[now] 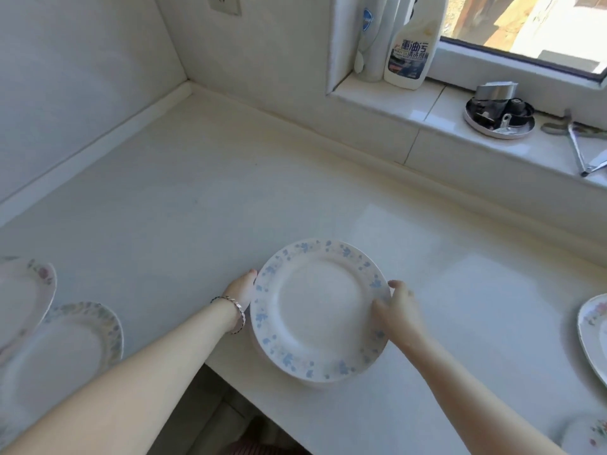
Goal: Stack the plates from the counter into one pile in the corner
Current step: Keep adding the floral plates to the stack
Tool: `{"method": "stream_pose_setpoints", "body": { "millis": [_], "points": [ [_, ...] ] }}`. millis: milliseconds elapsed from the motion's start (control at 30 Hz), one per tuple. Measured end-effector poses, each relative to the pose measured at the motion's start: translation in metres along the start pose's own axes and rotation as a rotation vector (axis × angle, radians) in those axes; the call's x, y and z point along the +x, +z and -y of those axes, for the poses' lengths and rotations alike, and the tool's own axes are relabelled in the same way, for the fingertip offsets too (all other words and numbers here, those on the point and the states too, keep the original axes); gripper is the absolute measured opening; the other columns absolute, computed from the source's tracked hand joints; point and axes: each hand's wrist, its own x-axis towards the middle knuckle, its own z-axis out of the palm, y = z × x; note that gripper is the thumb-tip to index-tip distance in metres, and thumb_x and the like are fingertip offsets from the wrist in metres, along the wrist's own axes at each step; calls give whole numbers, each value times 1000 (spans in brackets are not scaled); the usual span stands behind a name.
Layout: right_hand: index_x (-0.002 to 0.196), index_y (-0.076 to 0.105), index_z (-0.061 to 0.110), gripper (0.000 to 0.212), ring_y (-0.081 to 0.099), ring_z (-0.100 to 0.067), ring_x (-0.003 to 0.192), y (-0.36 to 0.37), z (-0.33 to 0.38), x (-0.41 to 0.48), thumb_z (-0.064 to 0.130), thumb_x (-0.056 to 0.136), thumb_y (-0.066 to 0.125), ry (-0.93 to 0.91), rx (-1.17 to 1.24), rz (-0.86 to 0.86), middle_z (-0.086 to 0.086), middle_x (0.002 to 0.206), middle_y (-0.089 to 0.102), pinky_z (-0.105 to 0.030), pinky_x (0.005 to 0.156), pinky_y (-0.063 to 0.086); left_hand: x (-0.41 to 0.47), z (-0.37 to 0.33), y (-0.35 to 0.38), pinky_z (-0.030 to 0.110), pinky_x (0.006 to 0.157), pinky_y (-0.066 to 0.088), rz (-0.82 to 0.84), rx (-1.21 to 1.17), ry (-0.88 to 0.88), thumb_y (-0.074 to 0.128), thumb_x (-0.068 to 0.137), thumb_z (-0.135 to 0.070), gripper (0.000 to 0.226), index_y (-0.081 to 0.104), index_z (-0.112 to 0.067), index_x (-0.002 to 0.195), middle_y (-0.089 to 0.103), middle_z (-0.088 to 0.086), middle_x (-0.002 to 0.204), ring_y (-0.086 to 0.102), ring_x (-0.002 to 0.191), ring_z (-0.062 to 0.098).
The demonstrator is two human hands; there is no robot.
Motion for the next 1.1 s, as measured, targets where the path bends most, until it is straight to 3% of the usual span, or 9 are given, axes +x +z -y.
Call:
{"method": "stream_pose_setpoints", "body": {
  "millis": [67, 200, 333, 467, 633, 700, 833, 933, 1100],
  "points": [
    [136, 37, 6, 49, 38, -29, 128, -1, 27, -4, 14, 89, 47, -204, -303, -76, -13, 136, 46, -33, 103, 28, -1, -7, -7, 28, 79, 43, -142, 116, 153, 39, 93, -15, 29, 52, -17, 68, 57, 8, 93, 55, 87, 22],
    [125, 53, 19, 34, 56, -20, 114, 21, 90, -19, 24, 92, 46, -471, -382, 111, -1, 126, 60, -27, 90, 44, -16, -4, -52, 4, 52, 41, -208, 197, 311, 43, 91, -10, 25, 57, -18, 72, 64, -3, 72, 63, 71, 17],
    [113, 63, 18, 27, 64, -16, 99, 81, 147, -37, 19, 91, 47, -596, -376, 366, 1, 106, 69, -18, 80, 42, -24, 21, -135, 19, 60, 47, -294, 231, 350, 44, 90, -5, 37, 53, -29, 63, 62, -11, 66, 62, 61, 9],
    [107, 66, 22, 25, 63, -15, 96, 168, 182, -54, 20, 90, 48, -565, -357, 472, 0, 105, 69, -19, 77, 44, -27, 58, -231, 33, 76, 52, -410, 207, 247, 43, 87, 1, 39, 54, -28, 64, 63, -9, 67, 65, 70, 25],
    [123, 55, 15, 35, 59, -17, 93, 281, 210, -65, 29, 91, 48, -370, -407, 563, -3, 120, 61, -24, 73, 43, -11, 103, -333, 27, 68, 42, -592, 101, 67, 43, 83, 1, 31, 55, -21, 65, 68, 4, 78, 67, 88, 33],
    [132, 44, 10, 49, 58, -23, 105, 319, 219, -68, 37, 92, 48, -279, -457, 571, -8, 128, 55, -28, 79, 45, -4, 116, -359, 29, 77, 41, -668, 68, -30, 45, 85, -3, 19, 61, -12, 87, 67, 13, 107, 62, 103, 31],
    [126, 46, 6, 48, 56, -27, 110, 375, 230, -77, 35, 89, 53, -119, -421, 611, -11, 121, 57, -33, 88, 45, 5, 138, -398, 40, 100, 38, -785, -88, -349, 57, 82, -7, 49, 44, -1, 128, 46, 24, 134, 48, 120, 38],
    [84, 52, 7, 15, 53, -24, 85, 394, 230, -78, 21, 83, 57, -41, -292, 570, -3, 78, 52, -30, 73, 43, 9, 144, -414, 34, 75, 48, -754, -543, -508, 57, 83, -5, 15, 52, 2, 94, 56, 20, 99, 55, 83, 30],
    [55, 34, 14, 34, 38, -15, 55, 387, 227, -70, 18, 84, 52, 0, -343, 569, 0, 59, 38, -25, 51, 31, 20, 157, -415, 14, 45, 52, -562, -1030, -405, 44, 96, -7, 29, 43, -4, 67, 52, 9, 68, 56, 48, 16]
  ]
}}
